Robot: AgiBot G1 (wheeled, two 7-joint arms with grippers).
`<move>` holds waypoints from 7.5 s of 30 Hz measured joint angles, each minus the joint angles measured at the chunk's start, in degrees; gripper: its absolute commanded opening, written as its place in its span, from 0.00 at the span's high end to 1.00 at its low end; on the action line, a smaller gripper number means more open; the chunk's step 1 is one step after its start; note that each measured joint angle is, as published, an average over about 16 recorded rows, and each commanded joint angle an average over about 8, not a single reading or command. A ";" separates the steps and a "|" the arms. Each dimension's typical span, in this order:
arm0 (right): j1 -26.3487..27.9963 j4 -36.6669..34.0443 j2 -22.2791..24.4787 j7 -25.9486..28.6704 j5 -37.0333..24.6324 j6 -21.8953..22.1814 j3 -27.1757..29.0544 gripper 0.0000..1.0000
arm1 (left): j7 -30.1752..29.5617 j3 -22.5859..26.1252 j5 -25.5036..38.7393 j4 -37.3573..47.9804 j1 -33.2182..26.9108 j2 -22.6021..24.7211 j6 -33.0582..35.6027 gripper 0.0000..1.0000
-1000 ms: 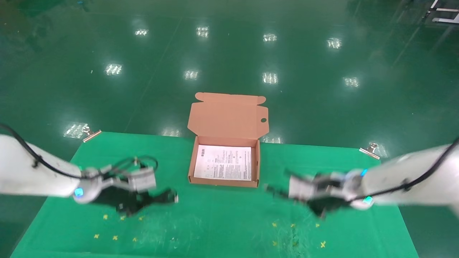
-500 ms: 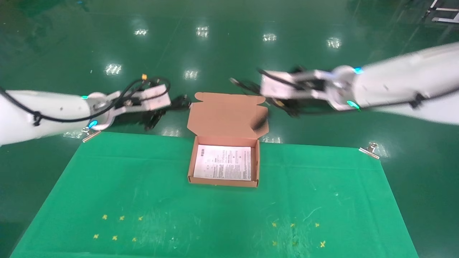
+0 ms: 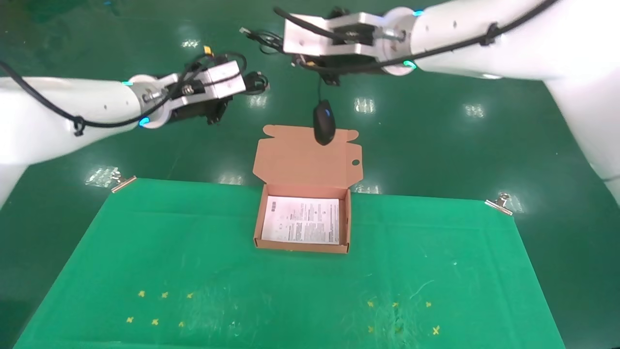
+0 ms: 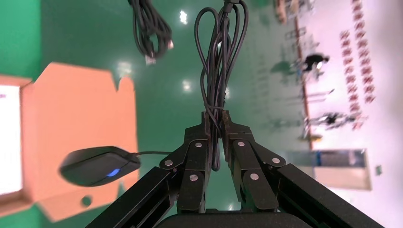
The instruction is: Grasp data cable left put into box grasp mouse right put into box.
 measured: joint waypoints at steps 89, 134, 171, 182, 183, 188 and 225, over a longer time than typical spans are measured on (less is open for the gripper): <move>-10.72 -13.77 -3.87 3.67 33.08 17.49 -34.56 1.00 | -17.23 0.60 22.70 -2.77 4.05 -5.71 5.32 1.00; -11.05 -13.52 0.36 8.91 37.49 17.90 -37.00 0.00 | -16.00 0.92 18.98 -4.13 6.14 -3.91 3.89 1.00; -0.97 18.08 28.26 34.65 16.83 14.27 -44.74 0.00 | 2.21 12.30 -2.25 6.38 13.16 10.19 -12.67 1.00; 0.62 23.19 30.95 40.64 10.80 12.07 -45.65 0.00 | 3.63 18.56 -7.33 8.05 12.66 10.67 -14.96 0.01; 0.66 23.36 31.01 40.85 10.58 11.99 -45.67 0.00 | 3.61 18.79 -7.48 8.18 12.61 10.69 -15.04 0.00; 0.73 23.64 31.11 41.21 10.20 11.87 -45.72 0.00 | 3.46 19.15 -7.78 8.40 12.53 10.65 -15.17 0.00; 5.29 27.17 31.86 33.61 12.85 7.84 -40.63 0.00 | -7.12 12.41 -11.23 13.96 0.91 7.29 -13.21 0.00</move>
